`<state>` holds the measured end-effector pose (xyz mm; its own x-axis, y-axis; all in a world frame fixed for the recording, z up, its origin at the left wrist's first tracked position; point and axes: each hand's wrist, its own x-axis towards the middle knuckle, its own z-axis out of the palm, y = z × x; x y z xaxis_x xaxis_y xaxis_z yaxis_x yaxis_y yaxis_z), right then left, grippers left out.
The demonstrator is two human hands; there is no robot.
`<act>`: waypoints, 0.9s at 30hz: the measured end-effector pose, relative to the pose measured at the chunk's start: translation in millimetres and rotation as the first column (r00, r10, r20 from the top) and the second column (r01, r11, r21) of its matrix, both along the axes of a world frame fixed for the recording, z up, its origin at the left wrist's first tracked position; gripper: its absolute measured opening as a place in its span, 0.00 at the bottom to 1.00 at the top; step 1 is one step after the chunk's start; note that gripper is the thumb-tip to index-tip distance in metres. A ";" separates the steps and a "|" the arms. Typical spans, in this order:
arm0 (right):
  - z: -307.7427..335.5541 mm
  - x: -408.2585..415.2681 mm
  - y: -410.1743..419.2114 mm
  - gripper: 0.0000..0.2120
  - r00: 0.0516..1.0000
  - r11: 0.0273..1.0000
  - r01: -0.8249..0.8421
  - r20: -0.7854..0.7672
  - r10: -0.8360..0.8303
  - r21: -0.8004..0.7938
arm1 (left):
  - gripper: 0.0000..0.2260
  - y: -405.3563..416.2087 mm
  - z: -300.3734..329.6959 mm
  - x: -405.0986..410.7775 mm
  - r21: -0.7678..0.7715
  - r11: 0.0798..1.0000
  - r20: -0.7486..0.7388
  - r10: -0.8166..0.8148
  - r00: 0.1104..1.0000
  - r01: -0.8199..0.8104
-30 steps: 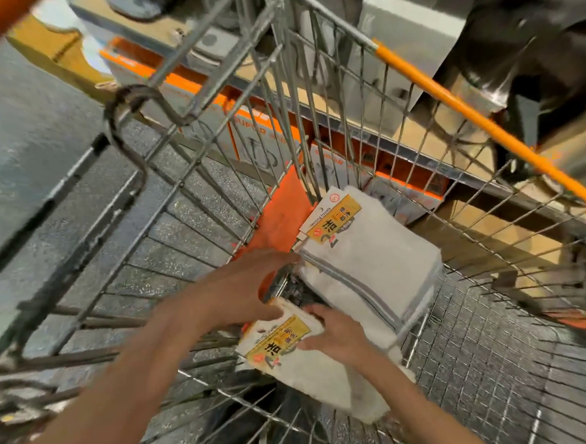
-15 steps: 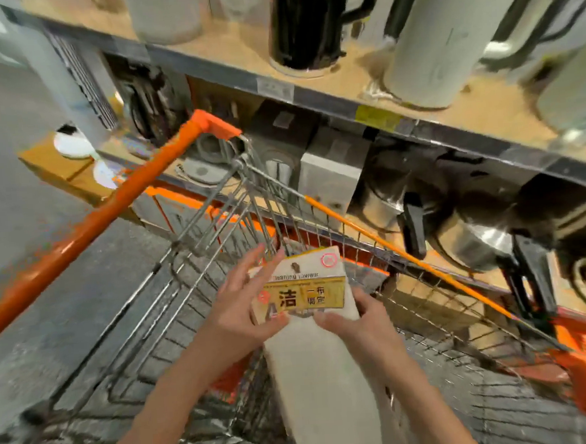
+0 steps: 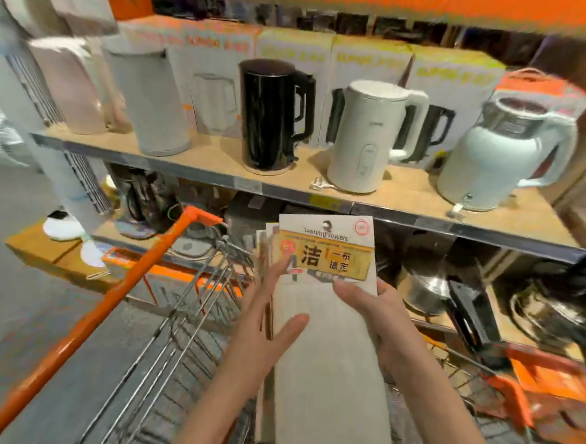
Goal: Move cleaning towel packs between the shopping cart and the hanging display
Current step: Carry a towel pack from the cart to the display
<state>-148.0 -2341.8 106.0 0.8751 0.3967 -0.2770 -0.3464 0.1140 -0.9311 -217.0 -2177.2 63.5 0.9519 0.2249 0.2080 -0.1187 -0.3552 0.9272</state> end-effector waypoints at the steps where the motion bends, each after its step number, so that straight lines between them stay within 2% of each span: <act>1: 2.6 -3.1 -1.6 0.21 1.000 1.000 0.009 -0.003 -0.009 0.007 | 0.29 -2.6 0.8 -0.6 -0.021 1.000 -0.019 -0.008 1.000 0.008; 3: 5.6 -11.4 -2.1 0.19 1.000 1.000 0.003 -0.017 -0.003 0.009 | 0.27 -7.4 3.8 -1.9 -0.056 0.998 -0.046 -0.021 0.999 0.018; 6: 8.3 -21.4 1.0 0.21 0.999 1.000 -0.025 0.020 0.025 -0.011 | 0.24 -8.3 14.2 -4.5 -0.131 0.986 -0.031 -0.105 0.994 0.100; 11: 15.8 -40.6 20.1 0.19 0.996 0.999 0.025 0.082 -0.023 -0.025 | 0.21 20.4 17.5 -1.4 -0.138 0.957 -0.003 -0.257 0.966 0.254; 17: 8.4 -89.2 64.0 0.23 0.955 0.954 0.292 0.066 -0.288 -0.067 | 0.20 69.1 12.4 -13.9 -0.206 0.872 -0.007 -0.454 0.891 0.443; 19: 4.9 -110.5 80.3 0.22 0.897 0.894 0.443 0.052 -0.440 -0.073 | 0.20 82.4 8.6 -22.2 -0.248 0.829 -0.017 -0.522 0.853 0.502; 23: 3.4 -155.9 102.5 0.22 0.666 0.650 0.746 0.137 -0.733 -0.145 | 0.21 97.8 10.7 -39.4 -0.354 0.722 -0.030 -0.644 0.765 0.594; 25: 8.2 -181.5 105.4 0.17 0.566 0.528 0.823 0.231 -0.791 -0.210 | 0.20 96.7 15.5 -49.8 -0.371 0.662 -0.014 -0.705 0.709 0.651; 27: 14.6 -209.1 105.8 0.17 0.499 0.423 0.857 0.274 -0.822 -0.294 | 0.19 91.2 17.1 -62.0 -0.378 0.602 -0.010 -0.763 0.647 0.704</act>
<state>-357.1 -2236.0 120.6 0.7424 -0.6572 -0.1301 -0.1920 -0.0226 -0.9811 -279.0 -2086.0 80.7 0.8351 -0.5413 0.0982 -0.0542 0.0967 0.9938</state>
